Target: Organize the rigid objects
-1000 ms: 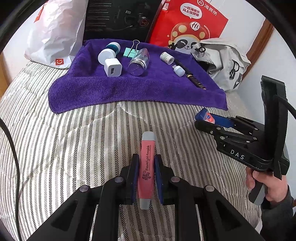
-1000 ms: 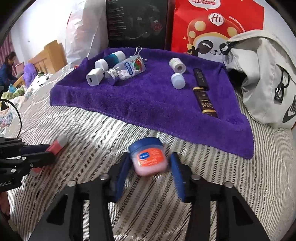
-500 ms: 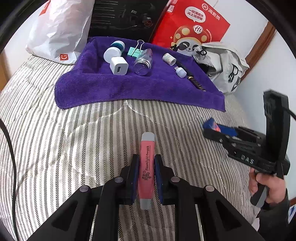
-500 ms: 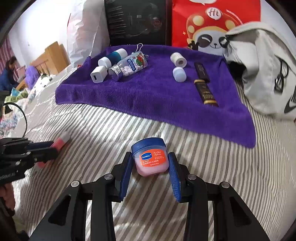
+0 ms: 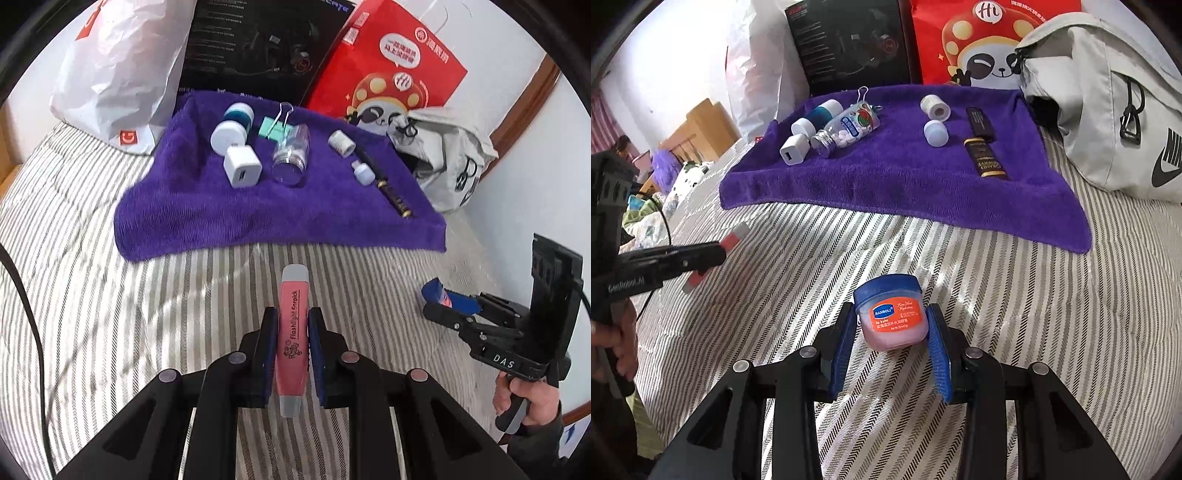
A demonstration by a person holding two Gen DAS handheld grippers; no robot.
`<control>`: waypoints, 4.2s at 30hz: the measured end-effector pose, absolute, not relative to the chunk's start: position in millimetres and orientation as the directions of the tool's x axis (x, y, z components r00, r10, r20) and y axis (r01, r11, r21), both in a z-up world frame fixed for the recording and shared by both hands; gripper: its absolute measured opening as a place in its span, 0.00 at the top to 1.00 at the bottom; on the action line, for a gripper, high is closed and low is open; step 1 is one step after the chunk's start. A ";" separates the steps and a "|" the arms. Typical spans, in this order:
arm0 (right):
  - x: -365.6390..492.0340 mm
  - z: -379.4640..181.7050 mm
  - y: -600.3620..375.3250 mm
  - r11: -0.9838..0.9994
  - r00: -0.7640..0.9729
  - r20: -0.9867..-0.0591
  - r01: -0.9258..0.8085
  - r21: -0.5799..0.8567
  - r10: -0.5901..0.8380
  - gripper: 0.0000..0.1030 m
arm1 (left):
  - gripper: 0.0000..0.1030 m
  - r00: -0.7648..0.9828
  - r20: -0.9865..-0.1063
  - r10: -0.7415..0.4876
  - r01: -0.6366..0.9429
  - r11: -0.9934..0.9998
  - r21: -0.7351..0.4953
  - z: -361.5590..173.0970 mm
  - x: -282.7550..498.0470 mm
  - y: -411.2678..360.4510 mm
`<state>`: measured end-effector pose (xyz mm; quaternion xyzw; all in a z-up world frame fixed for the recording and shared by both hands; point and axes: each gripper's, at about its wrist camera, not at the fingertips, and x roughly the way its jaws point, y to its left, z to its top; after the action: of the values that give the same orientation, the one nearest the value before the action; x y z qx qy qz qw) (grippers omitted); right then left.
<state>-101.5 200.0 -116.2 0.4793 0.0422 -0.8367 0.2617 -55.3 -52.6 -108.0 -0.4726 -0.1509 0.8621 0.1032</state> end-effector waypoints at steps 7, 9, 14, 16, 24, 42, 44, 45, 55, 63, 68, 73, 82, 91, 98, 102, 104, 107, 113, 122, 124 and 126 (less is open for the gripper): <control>-116.4 -98.7 197.6 -0.851 -0.416 -0.807 0.489 0.189 -0.419 0.63 | 0.84 -0.546 -0.774 0.320 -0.045 -0.934 -0.355 -88.6 -82.0 -62.4; -125.0 -92.8 195.6 -0.849 -0.421 -0.802 0.493 0.189 -0.423 0.63 | 0.84 -0.542 -0.773 0.328 -0.056 -0.933 -0.356 -85.6 -92.1 -60.5; -154.4 -77.9 184.6 -0.848 -0.436 -0.788 0.493 0.195 -0.435 0.63 | 0.84 -0.532 -0.778 0.334 -0.104 -0.938 -0.331 -75.4 -122.1 -43.9; -168.3 -74.0 179.4 -0.848 -0.440 -0.782 0.489 0.202 -0.440 0.63 | 0.84 -0.525 -0.776 0.351 -0.126 -0.933 -0.337 -73.1 -133.6 -35.0; -223.4 -82.2 155.7 -0.865 -0.414 -0.824 0.472 0.169 -0.387 0.63 | 0.84 -0.480 -0.794 0.374 -0.181 -0.927 -0.327 -81.3 -177.3 -4.6; -246.9 -112.3 140.4 -0.852 -0.368 -0.865 0.511 0.118 -0.341 0.63 | 0.84 -0.438 -0.856 0.275 -0.221 -0.956 -0.194 -111.9 -198.6 0.7; -246.2 -112.6 140.7 -0.848 -0.371 -0.864 0.518 0.113 -0.341 0.63 | 0.84 -0.432 -0.860 0.272 -0.232 -0.955 -0.186 -114.2 -199.7 1.8; -245.8 -111.9 141.2 -0.848 -0.372 -0.863 0.518 0.111 -0.340 0.63 | 0.84 -0.431 -0.862 0.267 -0.238 -0.955 -0.177 -115.4 -199.7 2.3; -243.5 -112.1 140.8 -0.825 -0.380 -0.856 0.558 0.089 -0.349 0.62 | 0.84 -0.428 -0.867 0.254 -0.255 -0.955 -0.154 -118.5 -201.5 5.4; -240.4 -113.9 138.9 -0.803 -0.386 -0.852 0.593 0.064 -0.353 0.62 | 0.84 -0.424 -0.873 0.242 -0.271 -0.954 -0.133 -117.7 -201.3 8.0; -239.6 -114.4 135.9 -0.798 -0.389 -0.854 0.600 0.049 -0.346 0.62 | 0.84 -0.420 -0.877 0.234 -0.277 -0.953 -0.122 -116.6 -201.5 8.8; -238.6 -114.2 133.9 -0.784 -0.387 -0.858 0.620 0.030 -0.339 0.62 | 0.79 -0.404 -0.883 0.240 -0.292 -0.948 -0.124 -114.9 -203.0 10.2; -236.4 -112.0 137.9 -0.772 -0.364 -0.866 0.634 0.040 -0.343 0.60 | 0.69 -0.393 -0.878 0.273 -0.298 -0.941 -0.159 -112.4 -200.3 10.6; -218.3 -96.1 145.9 -0.779 -0.395 -0.851 0.627 0.026 -0.346 0.39 | 0.60 -0.374 -0.874 0.309 -0.277 -0.937 -0.213 -105.3 -192.6 10.1; -205.6 -78.4 155.4 -0.802 -0.422 -0.836 0.596 0.036 -0.350 0.28 | 0.42 -0.402 -0.857 0.323 -0.287 -0.933 -0.217 -85.3 -181.7 9.6; -197.3 -71.2 160.4 -0.821 -0.438 -0.832 0.570 0.036 -0.341 0.22 | 0.30 -0.418 -0.847 0.327 -0.288 -0.932 -0.218 -71.1 -171.3 12.0; -192.1 -67.7 162.9 -0.828 -0.439 -0.830 0.559 0.046 -0.342 0.19 | 0.22 -0.428 -0.845 0.320 -0.290 -0.934 -0.207 -65.1 -162.8 14.0; -180.8 -62.4 164.8 -0.841 -0.458 -0.826 0.540 0.035 -0.328 0.12 | 0.12 -0.441 -0.843 0.307 -0.289 -0.938 -0.190 -59.1 -153.4 17.3; -164.5 -56.8 166.8 -0.866 -0.480 -0.822 0.500 0.028 -0.304 0.01 | 0.00 -0.476 -0.842 0.253 -0.220 -0.962 -0.164 -51.2 -130.1 12.4; -131.3 -52.6 170.3 -0.897 -0.487 -0.827 0.440 0.046 -0.281 0.00 | 0.00 -0.501 -0.833 0.236 -0.100 -0.971 -0.216 -49.2 -95.6 -8.4; -123.6 -51.1 171.4 -0.905 -0.491 -0.826 0.423 0.051 -0.276 0.00 | 0.00 -0.501 -0.840 0.208 -0.071 -0.977 -0.199 -51.0 -88.8 -10.3; -116.4 -50.2 172.8 -0.913 -0.492 -0.827 0.404 0.061 -0.272 0.00 | 0.00 -0.500 -0.847 0.180 -0.047 -0.982 -0.181 -53.2 -81.9 -11.8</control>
<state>-116.4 172.8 -50.2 0.4644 0.0707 -0.8607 0.1964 -81.9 -11.8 -53.2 -0.4959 -0.0669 0.8633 0.0656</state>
